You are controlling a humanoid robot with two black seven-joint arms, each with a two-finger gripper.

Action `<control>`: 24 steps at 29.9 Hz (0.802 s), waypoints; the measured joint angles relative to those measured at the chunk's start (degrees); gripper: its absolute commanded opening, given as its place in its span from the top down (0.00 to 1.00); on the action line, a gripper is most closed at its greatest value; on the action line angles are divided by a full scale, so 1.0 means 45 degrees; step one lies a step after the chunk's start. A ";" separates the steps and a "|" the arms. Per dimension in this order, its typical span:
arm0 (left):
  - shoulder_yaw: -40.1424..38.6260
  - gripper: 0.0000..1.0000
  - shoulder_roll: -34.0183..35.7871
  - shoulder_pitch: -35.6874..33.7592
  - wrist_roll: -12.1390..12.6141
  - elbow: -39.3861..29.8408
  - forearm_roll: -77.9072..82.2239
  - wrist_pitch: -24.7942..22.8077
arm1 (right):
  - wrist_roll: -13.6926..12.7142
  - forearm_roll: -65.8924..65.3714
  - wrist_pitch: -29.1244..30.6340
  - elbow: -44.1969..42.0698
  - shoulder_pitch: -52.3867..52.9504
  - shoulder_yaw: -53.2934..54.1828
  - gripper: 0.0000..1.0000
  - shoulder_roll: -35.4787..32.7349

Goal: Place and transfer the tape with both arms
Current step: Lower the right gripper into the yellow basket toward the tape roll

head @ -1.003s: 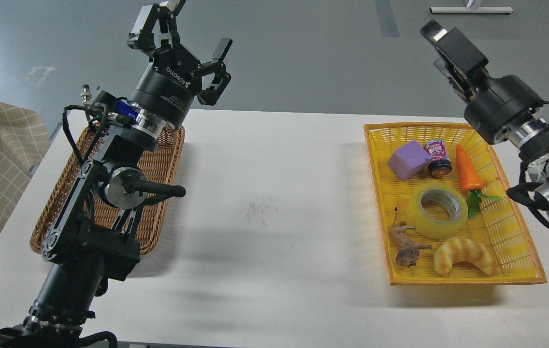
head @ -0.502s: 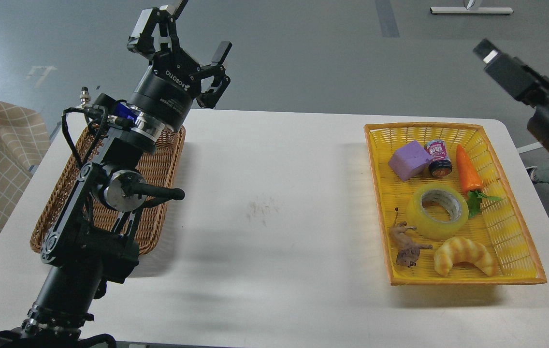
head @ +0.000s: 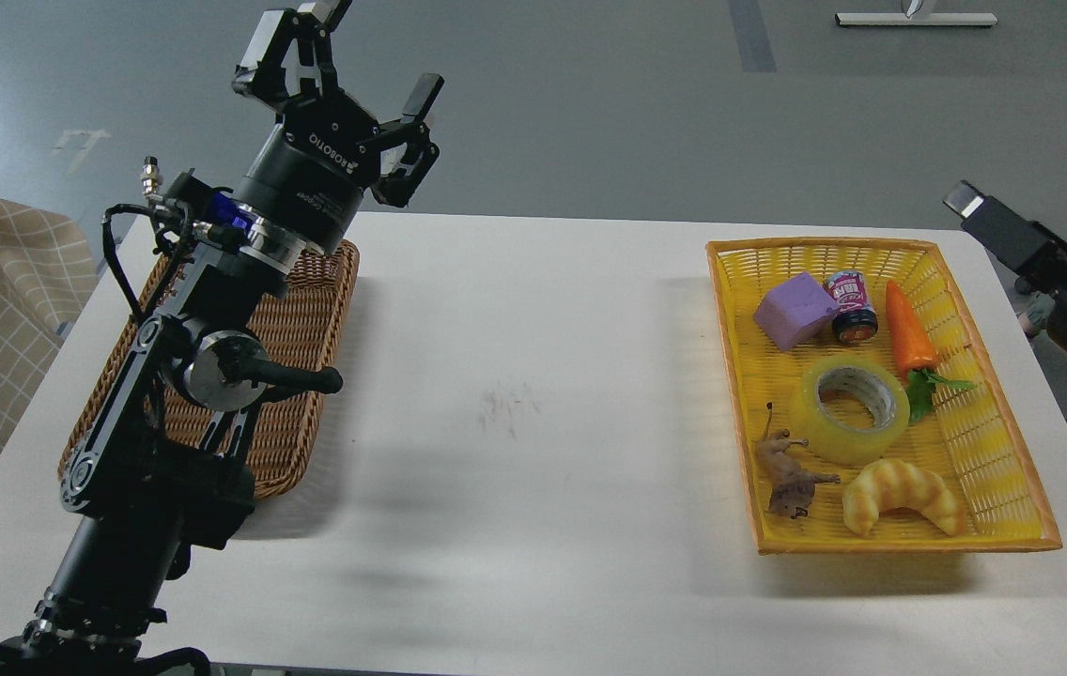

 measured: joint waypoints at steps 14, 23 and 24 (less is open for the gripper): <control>0.0012 0.02 0.0034 0.0327 -0.0512 0.0063 -0.0081 -0.0009 | -0.0604 -0.4242 0.0238 -0.1543 -0.0235 -0.1871 0.19 0.1030; 0.0000 0.02 0.0054 0.0376 -0.0512 0.0099 -0.0103 0.0050 | -0.0648 -0.4298 0.0237 -0.2332 -0.0032 -0.1890 0.24 0.2037; 0.0000 0.02 0.0054 0.0377 -0.0495 0.0104 -0.0104 0.0054 | -0.0648 -0.4298 0.0237 -0.2344 0.0004 -0.1898 0.24 0.2065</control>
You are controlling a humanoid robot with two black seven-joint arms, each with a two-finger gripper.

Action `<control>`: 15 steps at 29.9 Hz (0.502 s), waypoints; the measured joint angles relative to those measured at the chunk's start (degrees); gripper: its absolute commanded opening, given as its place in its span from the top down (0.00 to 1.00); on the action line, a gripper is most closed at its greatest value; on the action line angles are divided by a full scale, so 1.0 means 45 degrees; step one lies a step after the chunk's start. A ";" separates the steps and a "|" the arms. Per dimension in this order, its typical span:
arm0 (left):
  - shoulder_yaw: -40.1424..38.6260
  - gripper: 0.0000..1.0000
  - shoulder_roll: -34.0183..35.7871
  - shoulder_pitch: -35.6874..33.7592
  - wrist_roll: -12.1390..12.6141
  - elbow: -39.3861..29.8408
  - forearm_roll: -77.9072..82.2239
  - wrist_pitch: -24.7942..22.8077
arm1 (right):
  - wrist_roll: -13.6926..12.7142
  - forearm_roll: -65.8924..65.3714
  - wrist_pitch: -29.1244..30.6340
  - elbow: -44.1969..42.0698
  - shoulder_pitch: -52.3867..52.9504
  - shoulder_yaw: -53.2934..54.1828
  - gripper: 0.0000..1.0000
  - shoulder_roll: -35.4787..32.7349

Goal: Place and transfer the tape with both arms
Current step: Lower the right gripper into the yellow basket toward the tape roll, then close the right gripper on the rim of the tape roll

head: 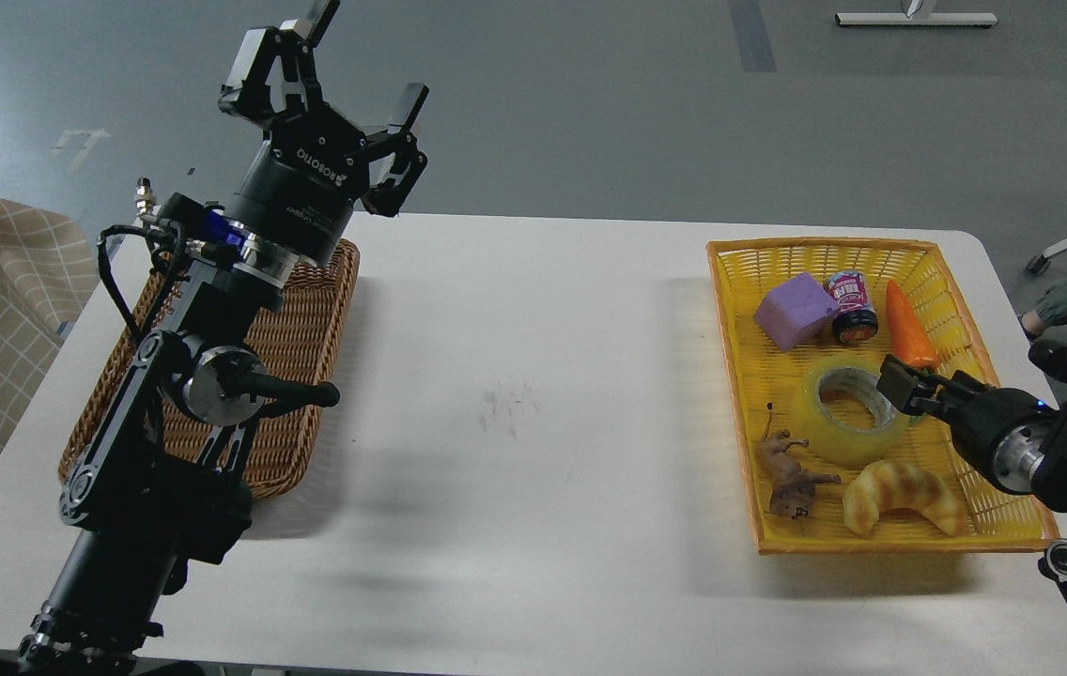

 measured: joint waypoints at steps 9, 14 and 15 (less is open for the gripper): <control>0.0196 0.02 0.0001 0.0009 0.0232 0.0067 -0.0001 0.0029 | 0.0018 -0.0001 -0.0003 -0.0246 0.0062 -0.0171 0.23 0.0023; 0.0226 0.02 0.0037 0.0018 0.0236 0.0075 0.0000 0.0053 | 0.0020 -0.0001 -0.0004 -0.0516 0.0048 -0.0264 0.24 0.0067; 0.0230 0.02 0.0050 0.0017 0.0240 0.0076 0.0000 0.0052 | 0.0020 -0.0001 -0.0005 -0.0580 0.0041 -0.0272 0.24 0.0097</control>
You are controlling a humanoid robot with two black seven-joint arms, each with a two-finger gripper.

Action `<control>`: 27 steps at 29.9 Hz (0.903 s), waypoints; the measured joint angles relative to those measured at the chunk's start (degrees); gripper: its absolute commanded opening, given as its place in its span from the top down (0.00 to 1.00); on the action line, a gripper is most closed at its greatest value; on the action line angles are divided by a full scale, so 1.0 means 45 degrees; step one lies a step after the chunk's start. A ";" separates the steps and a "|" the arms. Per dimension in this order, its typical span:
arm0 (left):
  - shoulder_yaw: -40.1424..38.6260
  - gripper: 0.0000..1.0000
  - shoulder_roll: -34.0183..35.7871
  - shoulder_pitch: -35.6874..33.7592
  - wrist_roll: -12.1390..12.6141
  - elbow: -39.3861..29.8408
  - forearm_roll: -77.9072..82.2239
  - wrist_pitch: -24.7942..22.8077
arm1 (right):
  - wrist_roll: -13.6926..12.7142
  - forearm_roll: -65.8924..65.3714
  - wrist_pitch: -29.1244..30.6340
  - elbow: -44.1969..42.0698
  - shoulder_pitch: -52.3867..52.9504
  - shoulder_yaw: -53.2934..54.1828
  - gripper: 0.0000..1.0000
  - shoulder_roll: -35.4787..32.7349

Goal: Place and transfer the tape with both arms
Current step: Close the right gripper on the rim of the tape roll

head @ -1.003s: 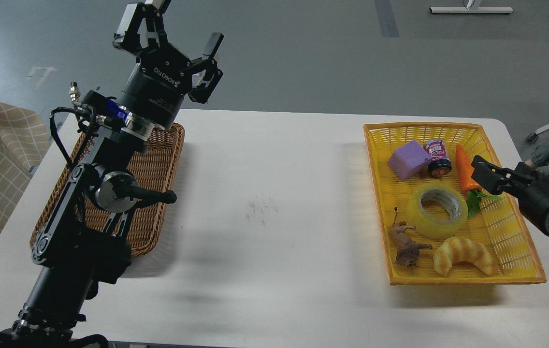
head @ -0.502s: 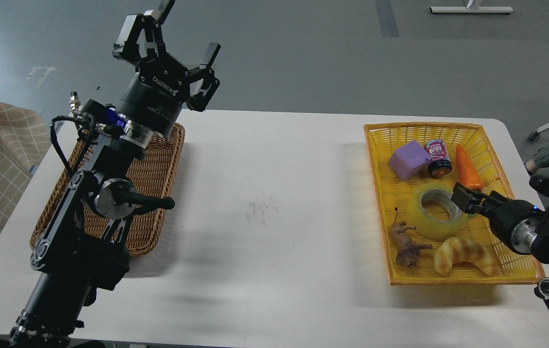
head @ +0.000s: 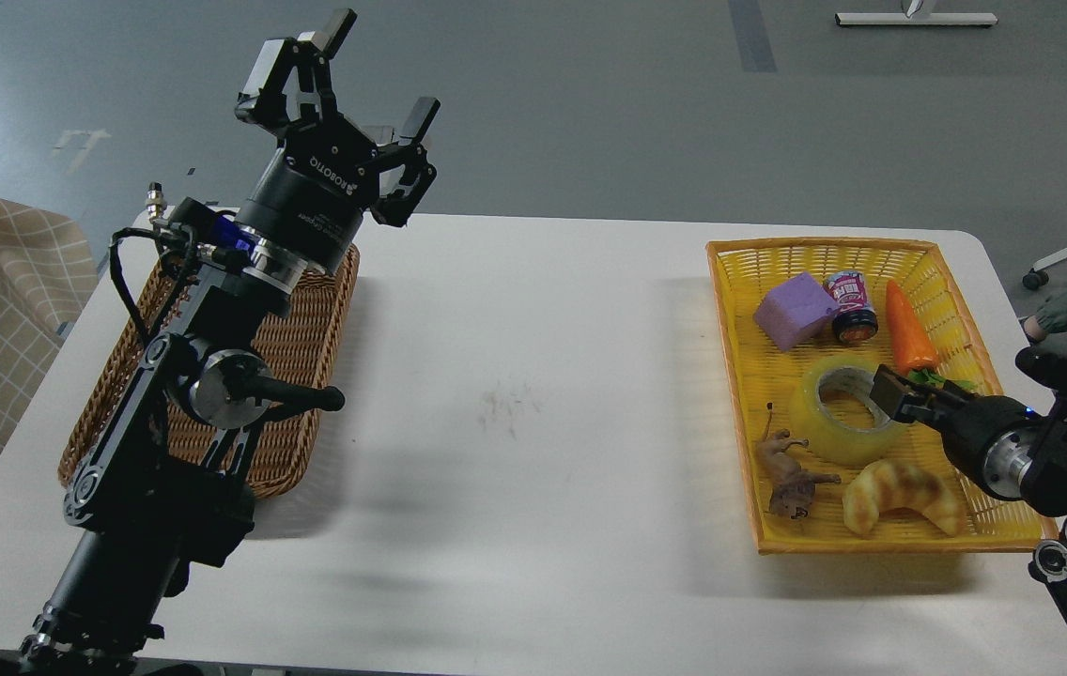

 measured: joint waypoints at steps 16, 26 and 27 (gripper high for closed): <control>-0.0002 0.02 -0.0050 0.0140 0.0016 0.0006 0.0000 0.0097 | -0.0070 0.0000 0.0000 -0.0965 0.0532 -0.0699 0.37 0.0288; 0.0001 0.02 -0.0003 0.0155 0.0016 0.0293 0.0001 0.0134 | -0.0099 0.0000 0.0001 -0.1083 0.0653 -0.0842 0.41 0.0321; 0.0002 0.02 -0.0003 0.0152 0.0016 0.0302 0.0001 0.0136 | -0.0099 0.0000 0.0002 -0.1083 0.0653 -0.0847 0.41 0.0320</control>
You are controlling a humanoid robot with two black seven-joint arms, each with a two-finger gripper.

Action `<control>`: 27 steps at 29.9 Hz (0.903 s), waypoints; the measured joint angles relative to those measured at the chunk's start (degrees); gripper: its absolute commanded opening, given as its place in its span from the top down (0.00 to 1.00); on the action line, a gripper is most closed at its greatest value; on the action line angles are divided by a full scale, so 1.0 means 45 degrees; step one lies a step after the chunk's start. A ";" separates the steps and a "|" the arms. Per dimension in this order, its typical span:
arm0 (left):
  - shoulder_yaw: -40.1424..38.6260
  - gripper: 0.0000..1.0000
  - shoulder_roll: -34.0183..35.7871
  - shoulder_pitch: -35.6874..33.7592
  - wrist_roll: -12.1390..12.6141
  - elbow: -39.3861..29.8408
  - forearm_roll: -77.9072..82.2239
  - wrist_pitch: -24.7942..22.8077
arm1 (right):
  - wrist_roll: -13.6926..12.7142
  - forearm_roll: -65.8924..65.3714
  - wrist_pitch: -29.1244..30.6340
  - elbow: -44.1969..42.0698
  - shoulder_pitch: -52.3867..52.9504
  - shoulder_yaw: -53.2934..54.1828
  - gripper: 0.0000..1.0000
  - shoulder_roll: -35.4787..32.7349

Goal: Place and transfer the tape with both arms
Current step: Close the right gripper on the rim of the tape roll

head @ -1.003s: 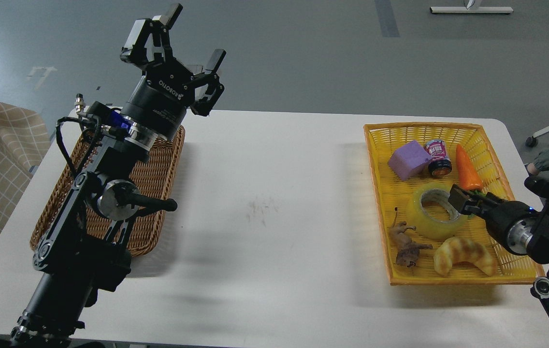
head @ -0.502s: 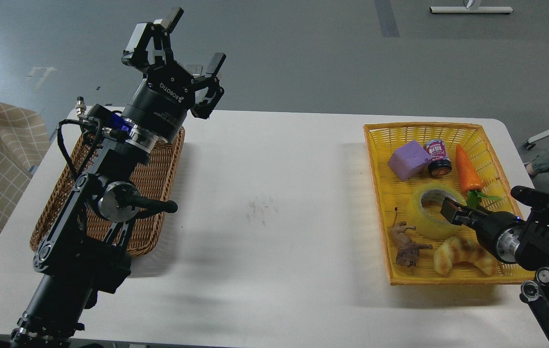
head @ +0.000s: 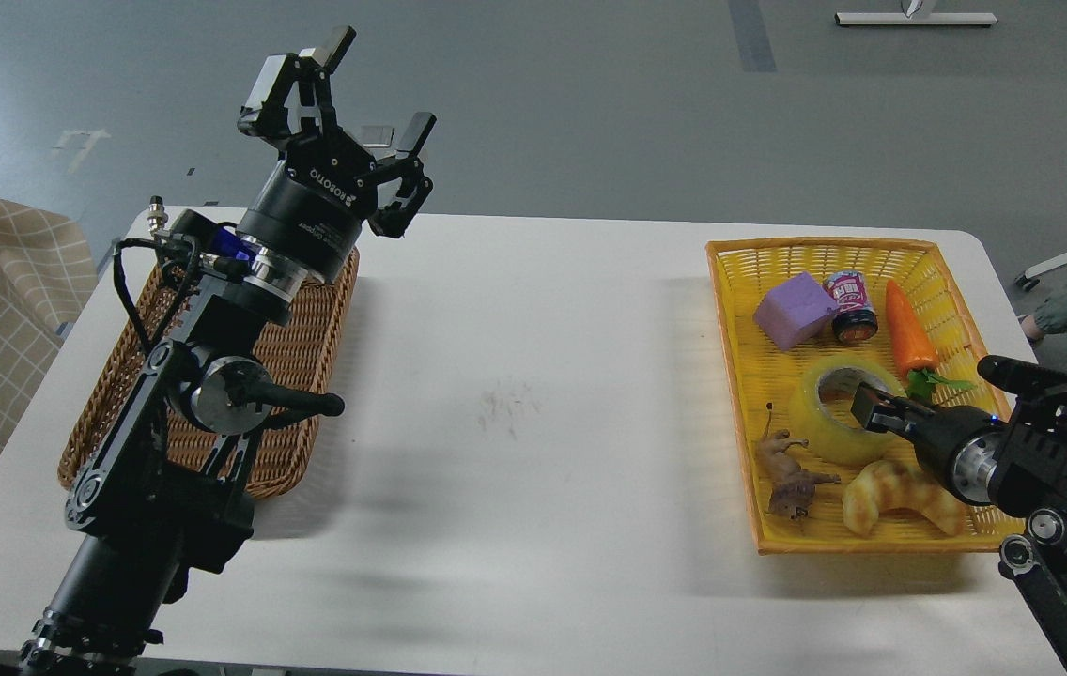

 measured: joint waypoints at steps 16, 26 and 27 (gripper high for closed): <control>-0.0003 0.02 0.0240 -0.0013 0.0018 0.0174 0.0017 0.0258 | -0.0287 0.0000 0.0003 0.0054 -0.0011 0.0032 0.67 0.0000; -0.0015 0.02 0.0267 -0.0034 0.0001 0.0289 0.0001 0.0340 | -0.0295 0.0000 -0.0002 0.0041 -0.0010 0.0030 0.72 0.0152; -0.0015 0.02 0.0267 -0.0034 0.0000 0.0295 0.0002 0.0352 | -0.0295 0.0000 -0.0002 0.0041 -0.0008 0.0030 0.73 0.0155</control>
